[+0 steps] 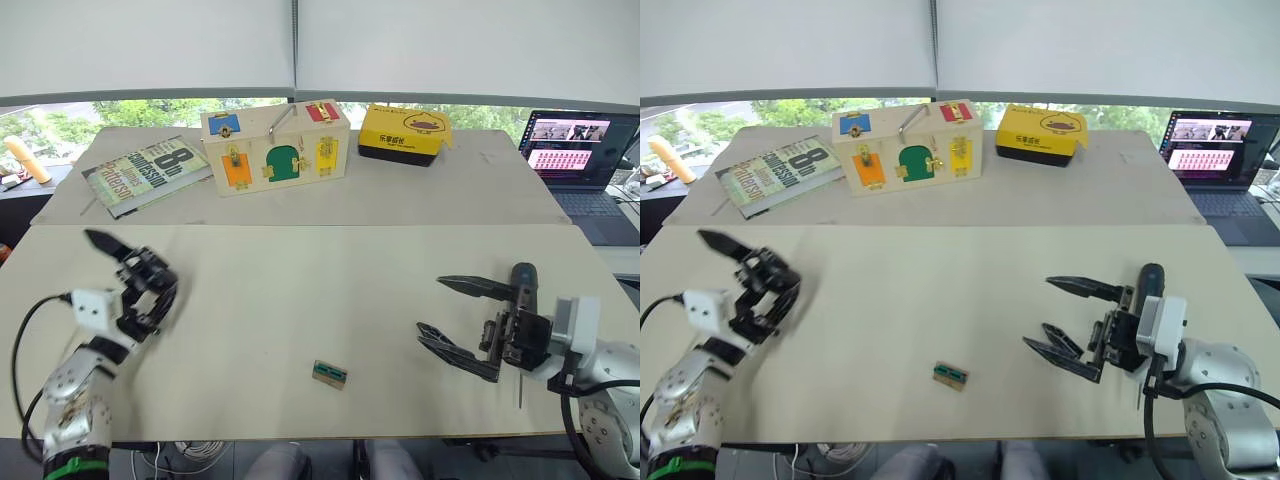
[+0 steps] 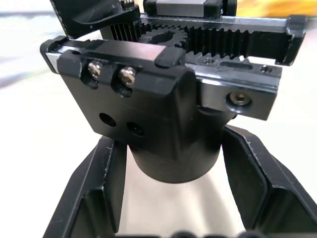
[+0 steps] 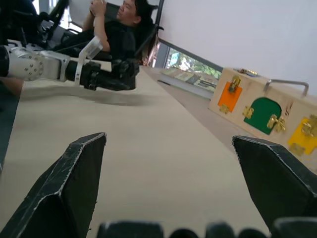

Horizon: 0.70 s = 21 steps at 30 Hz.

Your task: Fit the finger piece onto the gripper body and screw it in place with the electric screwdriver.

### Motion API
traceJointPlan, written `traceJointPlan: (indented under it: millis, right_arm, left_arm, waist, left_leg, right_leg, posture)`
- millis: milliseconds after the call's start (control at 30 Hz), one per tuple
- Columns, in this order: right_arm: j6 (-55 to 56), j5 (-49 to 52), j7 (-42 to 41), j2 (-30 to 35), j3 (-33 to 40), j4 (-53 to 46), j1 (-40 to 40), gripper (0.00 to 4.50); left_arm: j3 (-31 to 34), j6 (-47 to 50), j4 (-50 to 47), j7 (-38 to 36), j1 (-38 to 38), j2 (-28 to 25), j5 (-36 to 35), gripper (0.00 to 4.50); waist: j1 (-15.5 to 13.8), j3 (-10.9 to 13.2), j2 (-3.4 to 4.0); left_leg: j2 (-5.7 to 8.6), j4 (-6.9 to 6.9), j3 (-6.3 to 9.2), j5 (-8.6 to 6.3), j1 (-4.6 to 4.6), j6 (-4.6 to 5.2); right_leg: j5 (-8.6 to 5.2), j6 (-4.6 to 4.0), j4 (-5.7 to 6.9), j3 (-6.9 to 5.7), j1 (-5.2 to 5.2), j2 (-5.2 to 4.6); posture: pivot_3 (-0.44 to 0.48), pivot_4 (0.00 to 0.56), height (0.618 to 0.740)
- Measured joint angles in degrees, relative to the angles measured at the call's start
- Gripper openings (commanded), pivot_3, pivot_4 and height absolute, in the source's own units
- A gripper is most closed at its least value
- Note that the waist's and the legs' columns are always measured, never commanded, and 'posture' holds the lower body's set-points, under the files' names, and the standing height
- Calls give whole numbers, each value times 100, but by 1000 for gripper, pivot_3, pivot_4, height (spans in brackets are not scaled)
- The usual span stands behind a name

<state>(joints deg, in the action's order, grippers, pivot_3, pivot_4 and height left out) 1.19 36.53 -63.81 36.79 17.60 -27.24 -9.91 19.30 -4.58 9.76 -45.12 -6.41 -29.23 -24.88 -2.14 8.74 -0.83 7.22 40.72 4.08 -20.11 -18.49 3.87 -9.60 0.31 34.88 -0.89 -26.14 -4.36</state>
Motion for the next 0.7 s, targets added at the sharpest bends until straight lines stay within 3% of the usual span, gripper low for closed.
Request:
traceJointPlan:
  millis: [167, 333, 500, 700]
  right_arm:
    - [-17, 97, 70, 5, 214, -430, -621, 4500]
    - [-17, 107, 96, 4, 389, -514, -1000, 4500]
    - [-16, 200, 49, 14, 607, -590, -1349, 4500]
    - [-14, 199, 37, -10, 630, -611, -1636, 4500]
  left_arm:
    - [-1240, 100, -530, -1086, -560, -181, 191, 2314]
    - [-2338, -99, -172, -1881, -967, -100, 739, 2314]
    - [-2836, -456, 408, -2296, -1251, 80, 1064, 2314]
    - [-3023, -610, 908, -2221, -1614, 451, 1402, 2314]
  waist:
    - [89, -1, 7]
    - [186, 0, 9]
    - [141, 2, 14]
    - [111, 2, 14]
  left_leg:
    - [-3, -2, -2, 0, 3, 0]
    - [-8, -2, -4, 2, 7, 1]
    - [-7, -1, -3, 18, 5, 29]
    - [-5, -1, -3, 18, 3, 30]
  right_leg:
    - [0, 0, 2, 0, 0, 3]
    - [0, -2, 7, 5, -3, 4]
    - [-1, -2, 5, 8, -3, 3]
    - [-1, -2, 3, 11, -2, 0]
  posture:
    - [0, 150, 740]
    - [0, 150, 740]
    - [0, 150, 740]
    - [0, 150, 740]
